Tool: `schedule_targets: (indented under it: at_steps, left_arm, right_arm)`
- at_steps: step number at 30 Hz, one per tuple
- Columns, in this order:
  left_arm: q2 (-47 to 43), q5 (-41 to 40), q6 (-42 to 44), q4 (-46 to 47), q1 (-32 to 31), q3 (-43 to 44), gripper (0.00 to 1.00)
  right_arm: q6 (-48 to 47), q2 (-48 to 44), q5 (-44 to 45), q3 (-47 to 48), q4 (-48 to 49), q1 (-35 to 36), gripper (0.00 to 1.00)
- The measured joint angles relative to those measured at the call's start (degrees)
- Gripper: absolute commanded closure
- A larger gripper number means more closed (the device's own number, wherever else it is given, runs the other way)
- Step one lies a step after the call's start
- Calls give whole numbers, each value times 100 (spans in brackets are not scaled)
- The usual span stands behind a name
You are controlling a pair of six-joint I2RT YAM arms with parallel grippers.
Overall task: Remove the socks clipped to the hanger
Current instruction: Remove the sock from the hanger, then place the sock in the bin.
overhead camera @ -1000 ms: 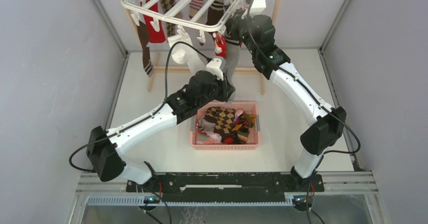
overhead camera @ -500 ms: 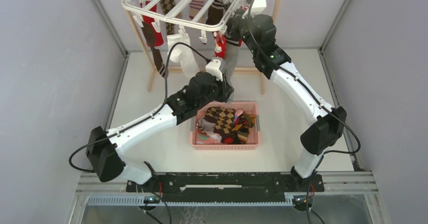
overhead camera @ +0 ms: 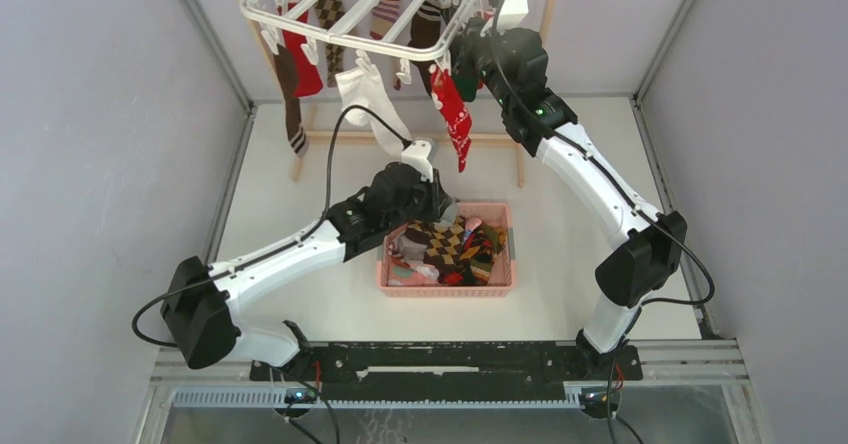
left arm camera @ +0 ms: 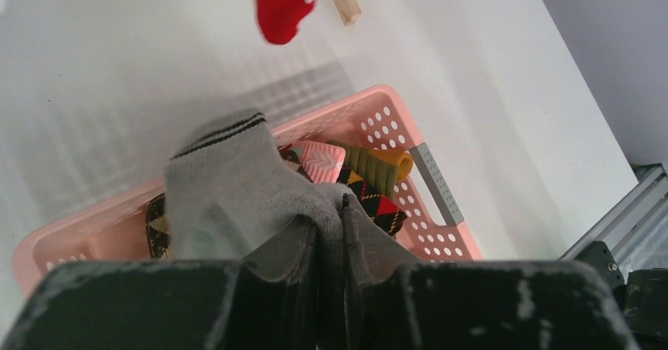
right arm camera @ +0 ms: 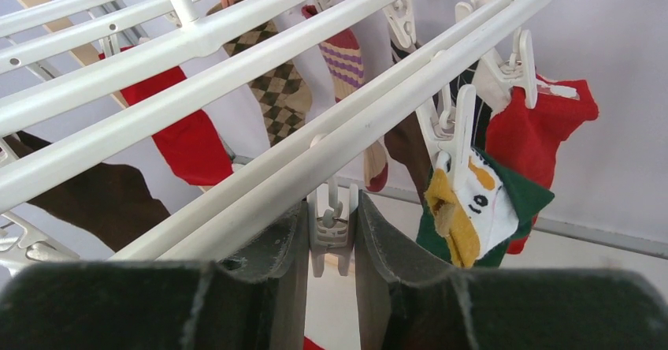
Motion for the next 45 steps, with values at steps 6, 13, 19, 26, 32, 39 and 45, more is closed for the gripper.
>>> schedule_targets:
  at_steps: [6, 13, 19, 26, 32, 39, 45]
  left_arm:
    - [-251, 26, -66, 7, -2, -92, 82]
    - [-765, 149, -210, -17, -55, -197, 80]
    - [-1196, 308, -352, -90, -188, -199, 79]
    - [-1486, 376, -553, -129, -293, -420, 78]
    - [-1711, 378, -706, -234, -402, -748, 78]
    - [-1869, 376, -831, -258, -485, -992, 77]
    - [-1899, 382, -931, -208, -544, -1169, 67]
  right_arm:
    - [4, 0, -2, 0, -4, -7, 79]
    - [22, 0, -46, -52, -2, -39, 68]
    - [52, 0, -79, -271, -2, -72, 63]
    - [90, -24, -105, -538, 2, -81, 61]
    - [116, -129, -105, -911, -13, -101, 54]
    - [164, -420, -98, -1539, -4, -118, 48]
    - [199, -835, -59, -2175, -11, -131, 44]
